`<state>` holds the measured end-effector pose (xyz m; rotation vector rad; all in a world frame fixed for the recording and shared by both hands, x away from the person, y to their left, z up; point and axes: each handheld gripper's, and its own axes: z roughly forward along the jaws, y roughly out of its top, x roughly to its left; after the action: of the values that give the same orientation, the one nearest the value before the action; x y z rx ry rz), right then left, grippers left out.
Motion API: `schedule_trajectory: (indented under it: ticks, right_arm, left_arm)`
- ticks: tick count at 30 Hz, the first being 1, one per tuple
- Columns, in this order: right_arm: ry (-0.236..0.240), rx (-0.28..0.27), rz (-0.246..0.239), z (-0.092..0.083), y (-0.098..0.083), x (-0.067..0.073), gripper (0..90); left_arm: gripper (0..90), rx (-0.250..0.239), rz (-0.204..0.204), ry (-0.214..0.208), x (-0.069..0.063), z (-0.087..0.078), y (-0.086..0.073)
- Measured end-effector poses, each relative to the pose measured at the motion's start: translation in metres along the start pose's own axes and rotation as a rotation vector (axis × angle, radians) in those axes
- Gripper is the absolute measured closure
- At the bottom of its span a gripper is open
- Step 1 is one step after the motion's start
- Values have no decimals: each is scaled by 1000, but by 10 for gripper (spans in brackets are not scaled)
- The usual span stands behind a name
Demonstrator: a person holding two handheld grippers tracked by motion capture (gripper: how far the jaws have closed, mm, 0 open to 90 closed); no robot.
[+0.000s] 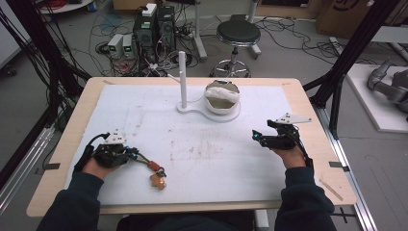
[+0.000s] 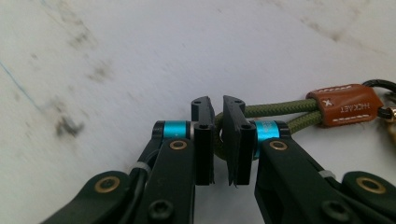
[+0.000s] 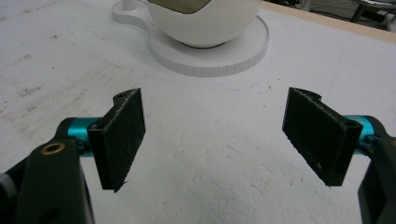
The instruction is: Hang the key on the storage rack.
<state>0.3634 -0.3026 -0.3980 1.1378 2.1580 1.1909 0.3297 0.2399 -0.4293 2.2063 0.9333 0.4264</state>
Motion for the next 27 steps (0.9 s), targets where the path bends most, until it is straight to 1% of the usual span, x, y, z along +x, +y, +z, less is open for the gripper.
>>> schedule_trajectory:
  ticks: [1,3,4,6,8,9,11,12,13,14,15,16,17,20,21,23,24,26,27]
  right_arm:
    - [1,0,2,0,0,0,215]
    - [0,-3,2,-1,0,0,215]
    - [0,-4,3,-1,0,0,215]
    - [2,-6,5,-1,0,0,215]
    - [1,-5,6,-1,0,-1,215]
    - [2,-6,3,0,0,-1,215]
    - [2,-4,4,0,0,-1,215]
    - [2,-5,4,0,0,-1,215]
    - [2,-4,4,0,0,-1,215]
    - [2,-5,4,0,0,-1,215]
    - [5,-3,6,0,-1,0,215]
    - [6,-3,4,0,-1,0,215]
    - [5,-5,6,0,-1,0,215]
    - [5,-4,6,0,-1,-1,215]
    - [3,-6,6,0,-1,-2,215]
    - [4,-3,9,0,-1,-2,215]
    - [4,-4,10,0,-1,-1,215]
    - [5,-3,3,0,-1,0,215]
    - [7,-4,1,0,-1,0,215]
  left_arm:
    - [826,-14,-12,14,3,4,4]
    - [826,-22,-7,26,6,9,10]
    - [826,-22,10,35,8,13,15]
    - [826,-40,39,54,8,18,22]
    - [826,-40,67,71,10,21,28]
    - [826,-46,79,73,11,23,31]
    - [825,-51,91,79,13,26,35]
    - [825,-40,85,84,15,29,37]
    - [824,-35,74,88,17,32,37]
    - [820,-19,53,96,18,35,37]
    - [804,-6,22,113,19,38,36]
    - [730,11,-15,127,21,39,35]
    - [635,9,-55,128,23,39,34]
    - [554,25,-93,129,22,34,33]
    - [551,25,-96,125,22,32,33]
    - [551,27,-101,128,23,30,33]
    - [551,25,-118,130,25,31,33]
    - [551,15,-177,125,29,35,32]
    - [550,20,-191,118,30,38,32]
